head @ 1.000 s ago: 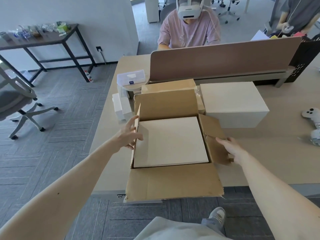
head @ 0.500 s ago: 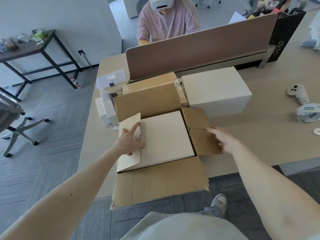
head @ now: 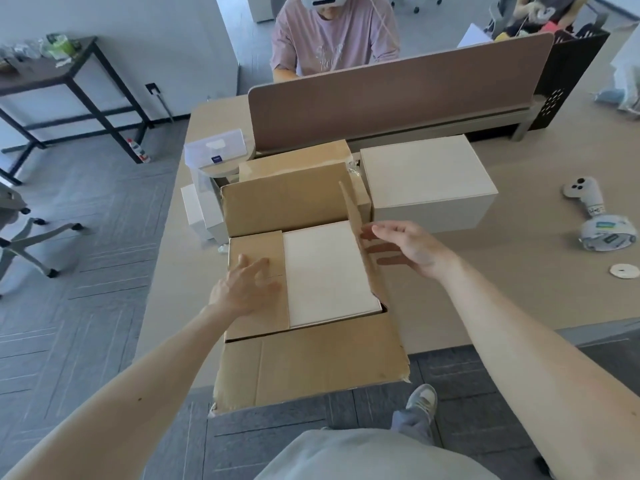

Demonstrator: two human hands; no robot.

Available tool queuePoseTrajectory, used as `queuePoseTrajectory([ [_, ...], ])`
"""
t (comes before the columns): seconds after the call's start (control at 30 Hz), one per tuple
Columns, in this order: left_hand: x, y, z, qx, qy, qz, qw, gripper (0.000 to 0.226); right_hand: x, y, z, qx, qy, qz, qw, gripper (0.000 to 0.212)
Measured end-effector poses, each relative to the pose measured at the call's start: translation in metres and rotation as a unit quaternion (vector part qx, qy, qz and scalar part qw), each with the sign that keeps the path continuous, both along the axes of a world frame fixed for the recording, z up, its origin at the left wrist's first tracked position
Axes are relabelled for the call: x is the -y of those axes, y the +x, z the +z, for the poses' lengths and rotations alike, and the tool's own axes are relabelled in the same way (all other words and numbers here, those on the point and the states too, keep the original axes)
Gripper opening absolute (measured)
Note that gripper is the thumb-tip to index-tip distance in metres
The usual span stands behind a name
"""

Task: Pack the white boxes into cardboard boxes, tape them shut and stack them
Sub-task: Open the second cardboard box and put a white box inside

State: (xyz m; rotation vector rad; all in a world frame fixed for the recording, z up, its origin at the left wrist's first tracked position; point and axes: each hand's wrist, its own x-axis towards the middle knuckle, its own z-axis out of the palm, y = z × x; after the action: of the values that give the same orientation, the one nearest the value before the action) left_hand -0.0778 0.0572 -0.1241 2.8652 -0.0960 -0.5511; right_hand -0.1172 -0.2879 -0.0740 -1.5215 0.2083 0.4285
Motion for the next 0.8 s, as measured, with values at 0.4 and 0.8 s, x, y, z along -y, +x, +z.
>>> queuePoseTrajectory([
  [0.4, -0.053, 0.017, -0.003, 0.092, -0.164, 0.031, 0.982, 0.033, -0.014, -0.047, -0.045, 0.075, -0.341, 0.155, 0.924, 0.073],
  [0.8, -0.038, 0.065, 0.006, 0.001, -0.256, 0.142, 0.956, 0.049, -0.013, -0.099, -0.047, 0.024, -0.299, 0.139, 0.944, 0.053],
])
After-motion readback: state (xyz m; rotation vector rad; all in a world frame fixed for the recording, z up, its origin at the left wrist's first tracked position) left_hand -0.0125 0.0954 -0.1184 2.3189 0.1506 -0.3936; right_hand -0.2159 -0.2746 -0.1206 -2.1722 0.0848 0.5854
